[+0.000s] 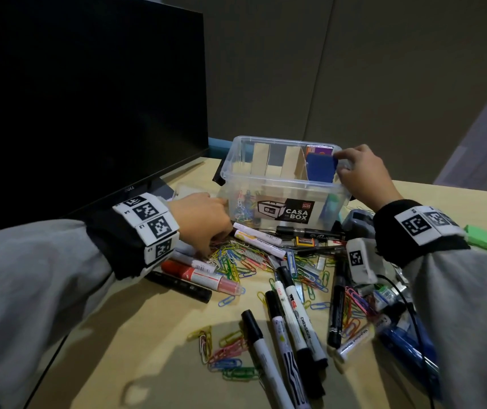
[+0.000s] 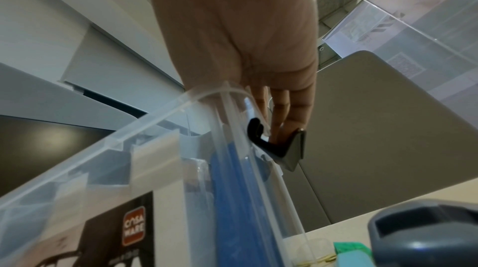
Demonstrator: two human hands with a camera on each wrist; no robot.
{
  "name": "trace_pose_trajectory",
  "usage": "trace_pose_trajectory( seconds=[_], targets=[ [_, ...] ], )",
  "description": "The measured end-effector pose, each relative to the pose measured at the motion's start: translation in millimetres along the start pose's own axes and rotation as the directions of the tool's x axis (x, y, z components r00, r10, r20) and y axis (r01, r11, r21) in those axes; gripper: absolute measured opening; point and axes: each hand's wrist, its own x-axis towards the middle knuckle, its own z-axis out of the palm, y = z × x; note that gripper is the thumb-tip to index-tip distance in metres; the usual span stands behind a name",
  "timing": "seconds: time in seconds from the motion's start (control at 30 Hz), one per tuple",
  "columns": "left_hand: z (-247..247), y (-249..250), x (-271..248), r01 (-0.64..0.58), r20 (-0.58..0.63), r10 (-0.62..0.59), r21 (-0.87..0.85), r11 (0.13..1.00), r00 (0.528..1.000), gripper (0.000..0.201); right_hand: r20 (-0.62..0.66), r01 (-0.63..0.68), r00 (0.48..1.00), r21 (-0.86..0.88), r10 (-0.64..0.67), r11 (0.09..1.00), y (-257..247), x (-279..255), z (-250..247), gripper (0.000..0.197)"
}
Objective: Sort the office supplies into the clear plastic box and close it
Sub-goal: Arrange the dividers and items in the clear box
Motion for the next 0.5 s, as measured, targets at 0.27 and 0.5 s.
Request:
trace_pose_trajectory(
  seconds=[0.27, 0.5],
  targets=[
    [2.4, 15.4, 5.3, -0.042, -0.059, 0.034, -0.13, 0.991, 0.998, 0.05, 0.009, -0.002, 1.0, 0.001, 0.002, 1.0, 1.8, 2.3, 0.9, 0.033],
    [2.8, 17.6, 10.4, -0.001, -0.021, -0.004, -0.225, 0.974, 1.0, 0.027, 0.011, -0.008, 1.0, 0.011, 0.008, 1.0, 2.7, 2.8, 0.9, 0.032]
  ],
)
